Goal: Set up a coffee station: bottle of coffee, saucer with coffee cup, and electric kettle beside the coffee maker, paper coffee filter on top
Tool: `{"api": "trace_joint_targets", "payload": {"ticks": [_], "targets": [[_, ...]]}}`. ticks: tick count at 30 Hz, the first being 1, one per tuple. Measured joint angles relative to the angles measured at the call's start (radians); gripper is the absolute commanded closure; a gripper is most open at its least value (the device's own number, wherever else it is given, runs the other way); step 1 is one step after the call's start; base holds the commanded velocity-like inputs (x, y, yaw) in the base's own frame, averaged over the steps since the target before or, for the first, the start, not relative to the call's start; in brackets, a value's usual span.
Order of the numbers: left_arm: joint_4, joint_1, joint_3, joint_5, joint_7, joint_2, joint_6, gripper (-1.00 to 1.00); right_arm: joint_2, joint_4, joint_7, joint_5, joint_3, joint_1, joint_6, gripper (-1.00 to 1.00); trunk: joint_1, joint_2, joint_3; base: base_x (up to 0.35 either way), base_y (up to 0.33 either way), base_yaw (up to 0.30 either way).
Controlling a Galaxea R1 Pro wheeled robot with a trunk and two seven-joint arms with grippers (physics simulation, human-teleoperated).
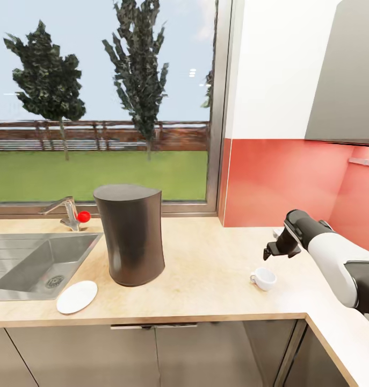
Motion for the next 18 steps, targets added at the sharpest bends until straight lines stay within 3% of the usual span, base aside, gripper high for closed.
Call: {"api": "trace_joint_targets", "payload": {"ticks": [9,18], "targets": [[0.000,0.000,0.000,0.000,0.000,0.000,0.003,-1.00,0.013,0.000,0.001,-0.002,-0.001,0.000,0.000,-1.00,0.000,0.000,0.000,0.006,0.000,0.000],[0.000,0.000,0.000,-0.004,0.000,-0.002,0.004,-1.00,0.019,0.000,-0.008,-0.001,0.000,0.000,0.000,-1.00,0.000,0.000,0.000,0.147,-0.025,0.000]]}}
